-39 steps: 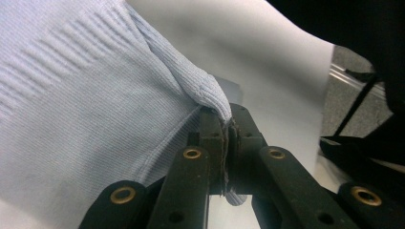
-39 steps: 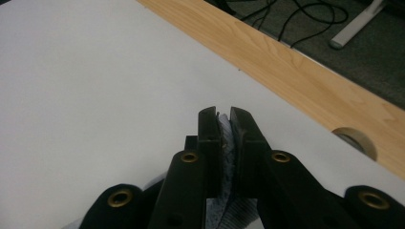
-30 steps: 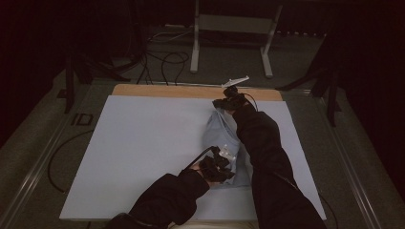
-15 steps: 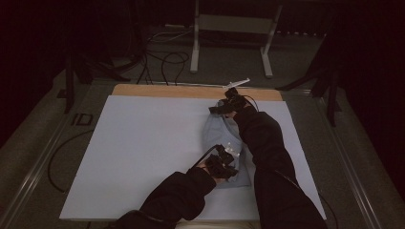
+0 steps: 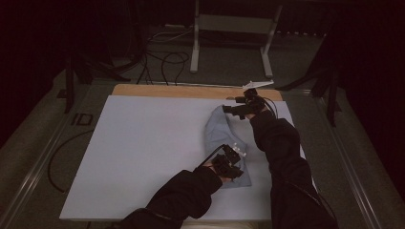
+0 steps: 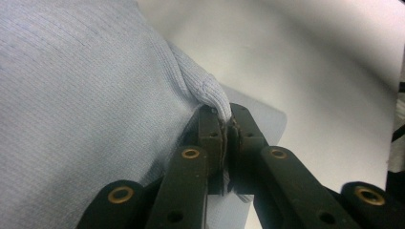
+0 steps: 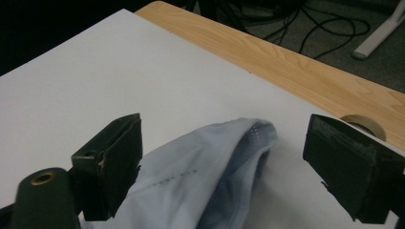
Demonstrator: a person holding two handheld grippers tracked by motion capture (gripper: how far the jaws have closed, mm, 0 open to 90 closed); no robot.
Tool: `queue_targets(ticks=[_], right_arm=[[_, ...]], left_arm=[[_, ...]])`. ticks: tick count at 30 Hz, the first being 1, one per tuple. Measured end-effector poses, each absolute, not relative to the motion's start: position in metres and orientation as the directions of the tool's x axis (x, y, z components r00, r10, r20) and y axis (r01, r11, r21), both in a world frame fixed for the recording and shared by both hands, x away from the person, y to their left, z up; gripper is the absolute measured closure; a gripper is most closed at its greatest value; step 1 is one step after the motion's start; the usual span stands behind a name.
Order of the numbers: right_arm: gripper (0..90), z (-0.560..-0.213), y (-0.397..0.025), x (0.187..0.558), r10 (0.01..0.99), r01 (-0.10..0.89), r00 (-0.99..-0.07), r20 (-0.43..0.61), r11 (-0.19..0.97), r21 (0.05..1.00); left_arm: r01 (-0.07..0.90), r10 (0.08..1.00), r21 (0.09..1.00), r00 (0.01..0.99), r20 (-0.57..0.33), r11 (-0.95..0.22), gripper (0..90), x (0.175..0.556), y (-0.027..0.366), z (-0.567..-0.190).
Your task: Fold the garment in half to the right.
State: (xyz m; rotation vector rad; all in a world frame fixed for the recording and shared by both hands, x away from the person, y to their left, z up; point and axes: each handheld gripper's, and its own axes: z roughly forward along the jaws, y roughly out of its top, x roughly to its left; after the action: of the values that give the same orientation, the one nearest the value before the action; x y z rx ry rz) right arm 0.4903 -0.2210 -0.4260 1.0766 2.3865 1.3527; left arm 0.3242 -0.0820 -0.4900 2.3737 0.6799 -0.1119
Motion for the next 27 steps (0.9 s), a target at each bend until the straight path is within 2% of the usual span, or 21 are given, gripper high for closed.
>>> queue_targets(ticks=[2, 4, 11, 13, 20, 27], right_arm=[[13.2, -0.426, -0.225, 0.485, 0.675, 0.494, -0.717, 0.173, 0.317, 0.810], [13.1, -0.426, -0.229, 0.479, 0.674, 0.490, -0.718, 0.175, 0.310, 0.815], [12.0, -0.422, -0.242, 0.464, 0.674, 0.479, -0.716, 0.184, 0.282, 0.831], [10.9, -0.421, -0.244, 0.461, 0.671, 0.480, -0.718, 0.186, 0.284, 0.830], [10.1, -0.417, -0.247, 0.447, 0.655, 0.462, -0.732, 0.188, 0.273, 0.844], [9.8, -0.410, -0.248, 0.436, 0.648, 0.444, -0.739, 0.184, 0.263, 0.857]], left_arm=[[0.501, 0.443, 0.574, 0.861, -0.251, -0.648, 84.1, 0.325, -0.085, -0.491], [0.505, 0.435, 0.570, 0.860, -0.267, -0.648, 77.9, 0.324, -0.089, -0.492], [0.462, 0.415, 0.596, 0.881, -0.226, -0.657, 58.5, 0.316, -0.094, -0.486], [0.450, 0.407, 0.599, 0.887, -0.216, -0.662, 57.3, 0.314, -0.094, -0.483], [0.409, 0.389, 0.630, 0.904, -0.178, -0.660, 47.5, 0.310, -0.083, -0.464], [0.380, 0.376, 0.655, 0.914, -0.155, -0.654, 28.9, 0.306, -0.066, -0.445]])
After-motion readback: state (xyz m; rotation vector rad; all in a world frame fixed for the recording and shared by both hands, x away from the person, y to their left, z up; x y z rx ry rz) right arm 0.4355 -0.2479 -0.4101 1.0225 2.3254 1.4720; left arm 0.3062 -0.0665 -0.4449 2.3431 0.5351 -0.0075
